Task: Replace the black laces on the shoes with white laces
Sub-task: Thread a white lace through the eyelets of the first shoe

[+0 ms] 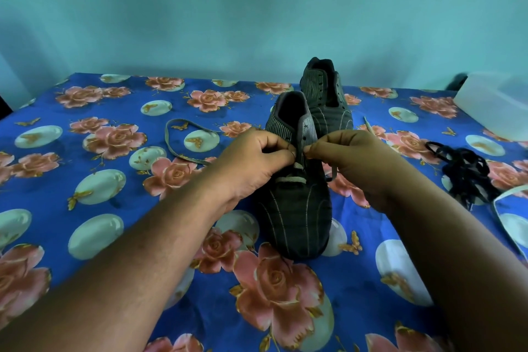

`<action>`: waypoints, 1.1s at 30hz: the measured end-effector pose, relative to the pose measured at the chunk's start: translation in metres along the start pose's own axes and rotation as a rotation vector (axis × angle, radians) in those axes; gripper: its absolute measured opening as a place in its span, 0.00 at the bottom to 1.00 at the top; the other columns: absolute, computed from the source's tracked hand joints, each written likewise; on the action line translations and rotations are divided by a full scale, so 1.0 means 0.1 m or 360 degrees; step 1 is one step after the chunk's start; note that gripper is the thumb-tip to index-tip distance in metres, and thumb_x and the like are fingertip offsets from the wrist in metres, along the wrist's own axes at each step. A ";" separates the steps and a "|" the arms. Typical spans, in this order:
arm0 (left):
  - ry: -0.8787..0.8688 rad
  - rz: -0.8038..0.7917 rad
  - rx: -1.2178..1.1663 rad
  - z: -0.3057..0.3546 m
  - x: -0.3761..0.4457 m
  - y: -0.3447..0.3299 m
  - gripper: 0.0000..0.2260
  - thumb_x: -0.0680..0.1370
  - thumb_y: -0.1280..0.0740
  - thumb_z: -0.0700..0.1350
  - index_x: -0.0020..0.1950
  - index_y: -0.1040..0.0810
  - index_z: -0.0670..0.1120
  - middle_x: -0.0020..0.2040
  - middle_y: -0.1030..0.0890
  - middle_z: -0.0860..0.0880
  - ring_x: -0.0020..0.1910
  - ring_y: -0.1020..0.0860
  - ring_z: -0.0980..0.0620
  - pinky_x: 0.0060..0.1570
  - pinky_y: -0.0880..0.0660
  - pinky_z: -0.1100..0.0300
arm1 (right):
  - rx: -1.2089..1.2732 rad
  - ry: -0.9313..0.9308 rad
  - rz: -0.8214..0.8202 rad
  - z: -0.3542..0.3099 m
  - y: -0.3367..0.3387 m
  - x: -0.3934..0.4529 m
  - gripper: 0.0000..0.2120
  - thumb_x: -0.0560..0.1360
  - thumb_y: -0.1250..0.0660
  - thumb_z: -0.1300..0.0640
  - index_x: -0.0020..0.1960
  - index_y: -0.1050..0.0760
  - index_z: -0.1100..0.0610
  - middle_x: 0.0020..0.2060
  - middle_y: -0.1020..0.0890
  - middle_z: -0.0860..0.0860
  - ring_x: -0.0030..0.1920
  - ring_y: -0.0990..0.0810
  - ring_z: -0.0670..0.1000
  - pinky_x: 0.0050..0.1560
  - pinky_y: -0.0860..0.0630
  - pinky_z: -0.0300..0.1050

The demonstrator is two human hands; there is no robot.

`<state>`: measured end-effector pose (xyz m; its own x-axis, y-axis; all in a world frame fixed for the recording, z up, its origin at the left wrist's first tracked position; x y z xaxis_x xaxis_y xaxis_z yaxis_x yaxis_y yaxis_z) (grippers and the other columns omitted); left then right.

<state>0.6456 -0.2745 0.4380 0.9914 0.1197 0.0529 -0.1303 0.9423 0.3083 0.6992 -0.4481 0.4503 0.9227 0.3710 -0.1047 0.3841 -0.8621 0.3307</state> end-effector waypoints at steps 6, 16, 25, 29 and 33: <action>-0.0318 0.0170 0.0447 0.00 0.04 0.07 0.06 0.75 0.25 0.44 0.42 0.17 0.56 0.47 0.25 0.51 0.48 0.26 0.58 0.46 0.34 0.71 | -0.0325 0.0479 0.0068 -0.09 -0.02 -0.03 0.04 0.77 0.28 0.62 0.44 0.18 0.61 0.34 0.22 0.51 0.26 0.26 0.40 0.27 0.32 0.29; -0.0361 0.0113 0.0498 -0.03 0.05 0.05 0.07 0.77 0.26 0.47 0.43 0.19 0.58 0.50 0.25 0.52 0.56 0.26 0.52 0.57 0.29 0.55 | -0.0328 0.0444 0.0068 -0.14 0.03 -0.09 0.04 0.77 0.27 0.62 0.45 0.17 0.62 0.21 0.24 0.41 0.20 0.26 0.40 0.19 0.36 0.29; -0.0709 0.0142 0.0673 -0.04 0.06 0.10 0.14 0.74 0.38 0.61 0.51 0.19 0.55 0.57 0.27 0.61 0.63 0.28 0.51 0.65 0.31 0.39 | 0.0024 0.0353 -0.0023 -0.01 0.00 0.02 0.04 0.79 0.30 0.64 0.47 0.17 0.63 0.34 0.19 0.51 0.23 0.29 0.43 0.22 0.35 0.32; -0.0663 0.0112 0.0456 -0.14 0.15 0.16 0.21 0.81 0.41 0.56 0.73 0.26 0.54 0.73 0.28 0.57 0.75 0.34 0.56 0.75 0.37 0.44 | 0.0014 0.0341 -0.0021 -0.02 0.01 0.03 0.04 0.79 0.31 0.64 0.47 0.17 0.61 0.39 0.16 0.57 0.23 0.27 0.43 0.23 0.33 0.37; -0.0589 0.0092 0.0729 -0.17 0.19 0.17 0.26 0.79 0.46 0.63 0.73 0.27 0.55 0.72 0.27 0.57 0.72 0.33 0.53 0.73 0.37 0.43 | 0.0051 0.0330 -0.0042 -0.01 0.01 0.04 0.04 0.79 0.30 0.61 0.48 0.16 0.60 0.40 0.16 0.57 0.22 0.31 0.47 0.22 0.36 0.38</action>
<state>0.6623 -0.2508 0.4278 0.9227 -0.0276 0.3846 -0.2581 0.6968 0.6692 0.7030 -0.4473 0.4508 0.8873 0.4537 0.0833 0.4118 -0.8604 0.3002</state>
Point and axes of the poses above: each hand's wrist, its own x-axis towards the middle knuckle, its own y-axis out of the back of the hand, z = x × y, the point moved 3 cm from there along x, towards the middle knuckle
